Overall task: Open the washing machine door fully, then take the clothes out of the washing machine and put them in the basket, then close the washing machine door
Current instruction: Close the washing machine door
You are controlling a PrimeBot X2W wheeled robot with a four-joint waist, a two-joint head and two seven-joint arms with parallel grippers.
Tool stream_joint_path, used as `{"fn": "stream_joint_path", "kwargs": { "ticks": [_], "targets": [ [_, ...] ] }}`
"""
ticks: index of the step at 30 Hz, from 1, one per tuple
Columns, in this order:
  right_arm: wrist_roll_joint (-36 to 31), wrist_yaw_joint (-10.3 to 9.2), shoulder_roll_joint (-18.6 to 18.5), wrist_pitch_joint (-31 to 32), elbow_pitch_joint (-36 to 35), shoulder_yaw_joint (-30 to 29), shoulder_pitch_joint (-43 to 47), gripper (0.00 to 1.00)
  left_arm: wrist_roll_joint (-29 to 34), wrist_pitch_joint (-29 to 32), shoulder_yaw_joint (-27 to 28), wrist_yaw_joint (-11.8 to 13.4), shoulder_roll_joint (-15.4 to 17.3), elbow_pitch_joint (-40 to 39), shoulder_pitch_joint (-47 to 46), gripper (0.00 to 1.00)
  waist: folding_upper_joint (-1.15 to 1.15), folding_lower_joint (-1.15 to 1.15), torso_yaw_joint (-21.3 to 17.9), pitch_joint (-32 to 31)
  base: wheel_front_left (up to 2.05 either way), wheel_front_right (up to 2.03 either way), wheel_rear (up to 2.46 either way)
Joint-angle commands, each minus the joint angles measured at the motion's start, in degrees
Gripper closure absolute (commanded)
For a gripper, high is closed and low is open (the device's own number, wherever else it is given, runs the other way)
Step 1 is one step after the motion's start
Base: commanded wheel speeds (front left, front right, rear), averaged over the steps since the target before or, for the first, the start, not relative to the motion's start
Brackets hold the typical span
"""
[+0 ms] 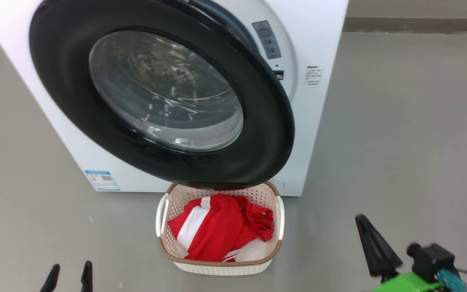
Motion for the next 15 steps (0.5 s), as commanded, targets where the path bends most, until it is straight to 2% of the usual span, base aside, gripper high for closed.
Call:
{"fn": "stream_joint_path", "kwargs": {
  "ticks": [1, 8, 15],
  "targets": [
    [0.5, 0.35, -0.4, -0.4, -0.9, 2.0, -3.9, 1.00, 0.6, -0.7, 1.6, -0.3, 0.4, -1.6, -1.2, 0.00, 0.00, 0.00, 1.2, 0.2, 0.00, 0.00, 0.00],
    [0.5, 0.35, 0.2, -0.4, 1.4, 4.8, -12.8, 1.00, 0.6, -0.7, 0.0, -0.3, -0.1, -1.5, -3.2, 0.00, 0.00, 0.00, 4.7, 2.6, 0.00, 0.00, 0.00],
    [0.4, 0.35, 0.5, -0.4, 3.5, 5.4, -19.3, 1.00, 0.3, -0.7, -0.7, -0.3, -0.7, -1.9, -5.1, 0.00, 0.00, 0.00, 6.6, 5.3, 0.00, 0.00, 0.00]
  ]
}}
